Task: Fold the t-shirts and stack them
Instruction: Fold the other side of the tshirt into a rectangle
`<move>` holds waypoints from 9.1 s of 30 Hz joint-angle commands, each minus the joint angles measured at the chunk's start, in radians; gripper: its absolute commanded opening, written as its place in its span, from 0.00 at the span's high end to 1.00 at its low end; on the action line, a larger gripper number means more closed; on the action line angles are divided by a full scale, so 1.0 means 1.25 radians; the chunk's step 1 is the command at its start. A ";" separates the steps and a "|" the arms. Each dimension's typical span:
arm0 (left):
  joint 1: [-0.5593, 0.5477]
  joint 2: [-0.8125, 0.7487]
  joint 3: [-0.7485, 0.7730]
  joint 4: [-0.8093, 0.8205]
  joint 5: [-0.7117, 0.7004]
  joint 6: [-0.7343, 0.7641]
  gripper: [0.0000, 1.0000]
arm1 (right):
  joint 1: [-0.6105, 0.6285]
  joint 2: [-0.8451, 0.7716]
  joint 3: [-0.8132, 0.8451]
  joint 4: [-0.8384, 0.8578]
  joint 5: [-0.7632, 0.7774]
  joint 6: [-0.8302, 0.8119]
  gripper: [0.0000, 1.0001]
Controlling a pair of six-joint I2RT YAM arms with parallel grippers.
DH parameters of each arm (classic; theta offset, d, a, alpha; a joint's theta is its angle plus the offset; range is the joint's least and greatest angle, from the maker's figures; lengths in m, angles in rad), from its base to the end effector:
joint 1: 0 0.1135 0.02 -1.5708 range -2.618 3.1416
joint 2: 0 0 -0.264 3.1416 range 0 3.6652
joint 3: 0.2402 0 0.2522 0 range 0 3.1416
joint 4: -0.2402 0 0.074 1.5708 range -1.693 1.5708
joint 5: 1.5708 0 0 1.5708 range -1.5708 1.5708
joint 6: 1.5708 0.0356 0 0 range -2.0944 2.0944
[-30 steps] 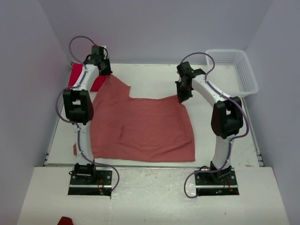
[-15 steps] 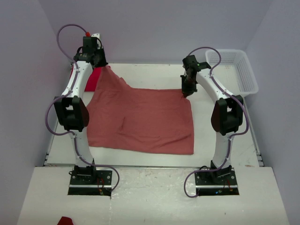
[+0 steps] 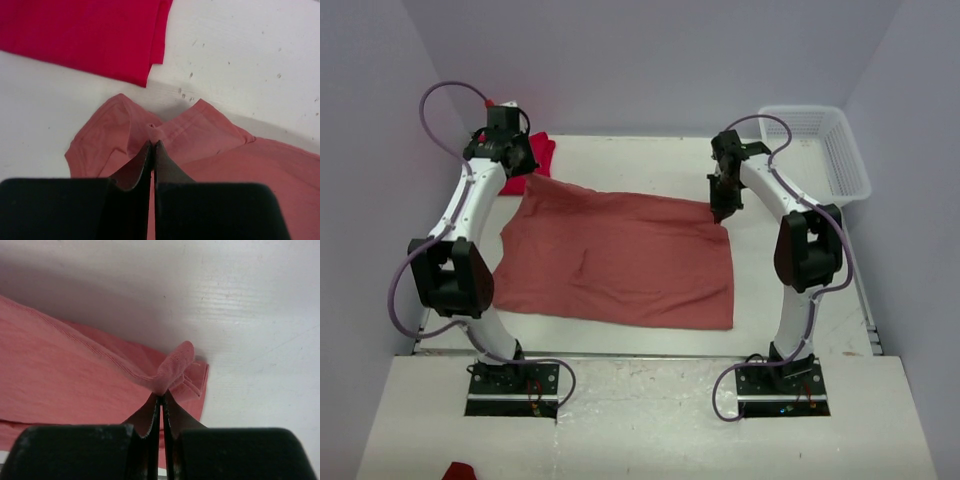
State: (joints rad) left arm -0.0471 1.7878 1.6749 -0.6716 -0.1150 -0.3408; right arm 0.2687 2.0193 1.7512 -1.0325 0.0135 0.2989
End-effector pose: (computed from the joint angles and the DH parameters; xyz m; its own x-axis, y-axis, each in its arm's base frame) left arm 0.4041 -0.0150 0.3261 -0.6536 -0.3016 -0.6941 -0.2682 0.9499 -0.1602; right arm 0.4010 0.1099 0.2387 -0.9651 0.0397 -0.2589 0.0233 0.9975 0.0662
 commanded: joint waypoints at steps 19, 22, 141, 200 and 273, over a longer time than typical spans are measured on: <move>-0.004 -0.360 -0.283 -0.026 -0.070 -0.046 1.00 | 0.021 -0.150 -0.131 0.003 -0.006 0.017 1.00; -0.004 -0.392 -0.313 -0.032 -0.061 -0.051 1.00 | 0.030 -0.159 -0.142 -0.004 -0.006 0.020 1.00; -0.029 -0.345 -0.552 -0.025 0.098 -0.064 1.00 | 0.107 -0.090 -0.294 0.054 0.053 0.154 0.45; -0.092 -0.284 -0.513 -0.112 -0.081 -0.118 1.00 | 0.097 -0.131 -0.268 0.064 0.143 0.163 0.83; 0.189 -0.196 -0.578 -0.084 -0.061 -0.186 1.00 | 0.089 -0.172 -0.359 0.204 -0.012 0.085 1.00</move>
State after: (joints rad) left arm 0.1715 1.5452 0.9150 -0.7990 -0.1684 -0.5819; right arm 0.3851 1.8423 1.3010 -0.7879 0.0040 0.4175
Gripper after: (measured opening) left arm 0.036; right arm 0.026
